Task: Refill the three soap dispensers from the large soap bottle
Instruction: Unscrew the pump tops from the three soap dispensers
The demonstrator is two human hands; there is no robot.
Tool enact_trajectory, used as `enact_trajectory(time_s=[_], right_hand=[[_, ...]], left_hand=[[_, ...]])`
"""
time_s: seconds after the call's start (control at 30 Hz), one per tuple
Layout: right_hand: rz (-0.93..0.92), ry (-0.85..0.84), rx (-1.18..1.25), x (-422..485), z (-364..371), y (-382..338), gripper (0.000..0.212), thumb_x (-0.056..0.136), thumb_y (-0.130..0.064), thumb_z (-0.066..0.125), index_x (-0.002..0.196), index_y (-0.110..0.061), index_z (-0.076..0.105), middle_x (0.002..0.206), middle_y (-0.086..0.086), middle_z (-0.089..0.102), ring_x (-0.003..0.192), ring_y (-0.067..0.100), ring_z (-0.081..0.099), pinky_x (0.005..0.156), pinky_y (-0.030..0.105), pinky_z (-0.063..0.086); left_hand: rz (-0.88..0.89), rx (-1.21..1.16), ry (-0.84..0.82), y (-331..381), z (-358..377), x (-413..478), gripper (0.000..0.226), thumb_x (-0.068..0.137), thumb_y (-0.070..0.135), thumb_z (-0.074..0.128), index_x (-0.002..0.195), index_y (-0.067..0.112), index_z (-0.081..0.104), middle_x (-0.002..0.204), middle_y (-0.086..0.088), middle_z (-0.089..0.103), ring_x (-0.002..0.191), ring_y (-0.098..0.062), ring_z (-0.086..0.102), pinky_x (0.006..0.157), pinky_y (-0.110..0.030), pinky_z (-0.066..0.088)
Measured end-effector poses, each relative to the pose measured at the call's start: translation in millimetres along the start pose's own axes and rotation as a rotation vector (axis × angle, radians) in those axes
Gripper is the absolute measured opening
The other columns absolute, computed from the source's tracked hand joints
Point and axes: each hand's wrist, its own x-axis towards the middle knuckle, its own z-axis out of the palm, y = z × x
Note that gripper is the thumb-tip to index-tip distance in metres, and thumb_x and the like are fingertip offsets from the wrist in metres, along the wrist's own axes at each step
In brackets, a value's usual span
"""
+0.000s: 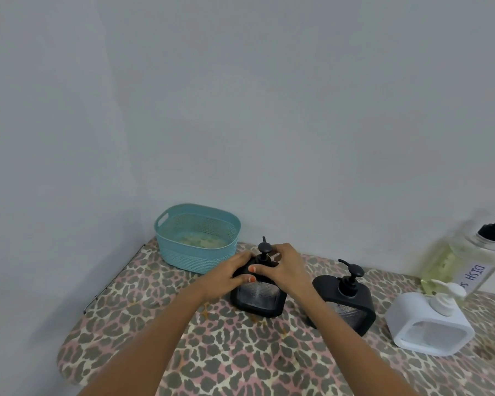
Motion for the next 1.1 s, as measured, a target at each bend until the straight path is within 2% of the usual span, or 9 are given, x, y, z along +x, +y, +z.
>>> enact_trajectory(time_s=[0.13, 0.4, 0.5, 0.57, 0.67, 0.87, 0.93, 1.0, 1.1], right_hand=[[-0.042, 0.058, -0.043, -2, 7, -1, 0.039, 0.073, -0.028, 0.076, 0.099, -0.003, 0.060, 0.089, 0.006, 0.057, 0.077, 0.014, 0.048, 0.057, 0.020, 0.032], [-0.061, -0.160, 0.149, -5, -5, 3, 0.035, 0.080, -0.004, 0.060, 0.115, -0.008, 0.057, 0.104, 0.011, 0.064, 0.090, 0.015, 0.058, 0.067, 0.012, 0.043], [-0.026, -0.007, 0.108, -8, 9, 2, 0.047, 0.076, -0.017, 0.070, 0.118, -0.012, 0.049, 0.105, -0.001, 0.047, 0.102, 0.013, 0.048, 0.083, 0.020, 0.041], [0.001, 0.091, 0.070, -7, 13, 2, 0.047, 0.074, -0.026, 0.075, 0.112, -0.011, 0.051, 0.100, -0.001, 0.049, 0.094, 0.013, 0.048, 0.080, 0.022, 0.040], [0.040, 0.058, 0.116, -5, 12, -1, 0.041, 0.075, -0.020, 0.073, 0.108, -0.008, 0.051, 0.095, 0.001, 0.055, 0.083, 0.012, 0.050, 0.063, 0.013, 0.037], [0.093, -0.047, 0.292, -8, 8, -3, 0.049, 0.076, -0.003, 0.063, 0.120, -0.011, 0.043, 0.109, 0.001, 0.053, 0.093, 0.012, 0.051, 0.060, 0.004, 0.041], [0.091, 0.017, 0.261, -9, 12, -4, 0.051, 0.075, -0.008, 0.066, 0.121, -0.014, 0.044, 0.109, -0.005, 0.049, 0.100, 0.012, 0.050, 0.070, 0.006, 0.041], [0.073, 0.135, 0.123, -8, 16, -1, 0.052, 0.071, -0.024, 0.074, 0.115, -0.015, 0.047, 0.105, -0.006, 0.045, 0.103, 0.012, 0.047, 0.086, 0.023, 0.043], [0.075, 0.194, 0.137, -11, 19, -2, 0.041, 0.071, -0.029, 0.076, 0.097, -0.016, 0.046, 0.091, -0.005, 0.049, 0.084, 0.011, 0.048, 0.069, 0.012, 0.040]], left_hand=[[-0.022, -0.024, -0.002, 0, 0, 0, 0.047, 0.091, 0.028, 0.053, 0.134, 0.019, 0.038, 0.129, 0.001, 0.050, 0.118, -0.011, 0.047, 0.100, -0.026, 0.039], [-0.031, -0.041, 0.002, 1, -1, -1, 0.051, 0.091, 0.026, 0.052, 0.138, 0.022, 0.031, 0.130, 0.007, 0.044, 0.119, -0.008, 0.043, 0.094, -0.016, 0.034], [-0.048, -0.074, -0.008, 3, -1, -1, 0.053, 0.092, 0.024, 0.052, 0.139, 0.021, 0.029, 0.133, 0.006, 0.041, 0.121, -0.005, 0.039, 0.096, -0.015, 0.032], [-0.066, -0.112, -0.013, 4, -2, -2, 0.054, 0.091, 0.023, 0.053, 0.139, 0.020, 0.029, 0.135, 0.004, 0.041, 0.122, -0.007, 0.039, 0.099, -0.019, 0.033], [-0.121, -0.209, -0.033, 3, -4, -2, 0.056, 0.090, 0.023, 0.056, 0.139, 0.020, 0.029, 0.135, 0.004, 0.040, 0.124, -0.010, 0.040, 0.102, -0.023, 0.037], [-0.170, -0.323, -0.049, -1, -4, 0, 0.056, 0.087, 0.021, 0.059, 0.136, 0.023, 0.032, 0.133, 0.005, 0.042, 0.124, -0.011, 0.042, 0.099, -0.020, 0.038], [-0.170, -0.332, -0.049, 0, -4, 0, 0.055, 0.088, 0.020, 0.059, 0.136, 0.023, 0.033, 0.129, 0.009, 0.042, 0.122, -0.008, 0.041, 0.093, -0.014, 0.038], [-0.173, -0.335, -0.045, -1, -4, 1, 0.056, 0.088, 0.019, 0.059, 0.137, 0.022, 0.033, 0.128, 0.010, 0.042, 0.121, -0.005, 0.040, 0.091, -0.013, 0.036], [-0.174, -0.352, -0.037, -1, -3, 0, 0.057, 0.087, 0.019, 0.059, 0.137, 0.020, 0.032, 0.128, 0.011, 0.041, 0.120, -0.005, 0.039, 0.094, -0.014, 0.036]])
